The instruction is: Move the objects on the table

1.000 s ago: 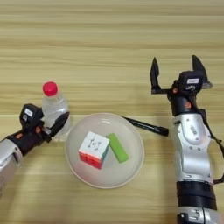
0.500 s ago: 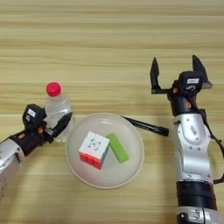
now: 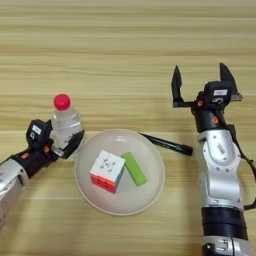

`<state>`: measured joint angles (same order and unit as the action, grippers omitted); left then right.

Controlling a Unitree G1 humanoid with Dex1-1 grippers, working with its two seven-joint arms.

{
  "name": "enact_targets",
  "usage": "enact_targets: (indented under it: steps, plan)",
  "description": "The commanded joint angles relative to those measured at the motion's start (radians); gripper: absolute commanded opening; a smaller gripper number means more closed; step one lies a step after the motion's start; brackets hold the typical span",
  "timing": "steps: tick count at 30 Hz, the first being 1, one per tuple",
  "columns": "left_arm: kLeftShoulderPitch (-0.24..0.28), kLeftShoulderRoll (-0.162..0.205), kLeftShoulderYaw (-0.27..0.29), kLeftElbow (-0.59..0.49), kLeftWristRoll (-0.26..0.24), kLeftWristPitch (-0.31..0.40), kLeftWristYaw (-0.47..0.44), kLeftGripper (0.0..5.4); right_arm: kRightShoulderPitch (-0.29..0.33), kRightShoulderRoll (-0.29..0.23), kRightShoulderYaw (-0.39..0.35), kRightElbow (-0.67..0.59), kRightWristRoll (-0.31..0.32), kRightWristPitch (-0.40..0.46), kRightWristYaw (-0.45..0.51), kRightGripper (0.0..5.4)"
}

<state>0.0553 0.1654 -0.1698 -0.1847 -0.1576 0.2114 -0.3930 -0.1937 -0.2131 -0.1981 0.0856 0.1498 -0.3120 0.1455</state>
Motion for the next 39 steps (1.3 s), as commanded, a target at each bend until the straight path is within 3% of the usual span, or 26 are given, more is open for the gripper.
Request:
enact_targets:
  steps: [1, 7, 28, 34, 39]
  plan:
    - [-0.015, 0.001, 0.000, 0.007, 0.010, -0.009, 0.004, 4.81, -0.019, -0.002, 0.002, 0.005, -0.001, -0.003, 0.004, 5.40]
    - [-0.013, 0.000, 0.001, -0.002, 0.007, -0.016, 0.003, 5.39, -0.020, -0.002, 0.002, 0.006, -0.001, -0.003, 0.006, 5.40]
    - [-0.008, -0.008, 0.031, -0.175, -0.024, -0.070, 0.028, 5.39, -0.025, -0.001, 0.000, 0.022, 0.001, -0.014, 0.008, 5.40]
    - [-0.025, -0.018, 0.029, -0.332, -0.026, -0.066, 0.053, 5.39, -0.026, 0.000, -0.001, 0.023, 0.001, -0.017, 0.007, 5.40]
    - [-0.039, -0.011, 0.048, -0.394, -0.021, -0.056, 0.074, 5.39, -0.027, 0.001, -0.001, 0.023, 0.002, -0.018, 0.008, 5.40]
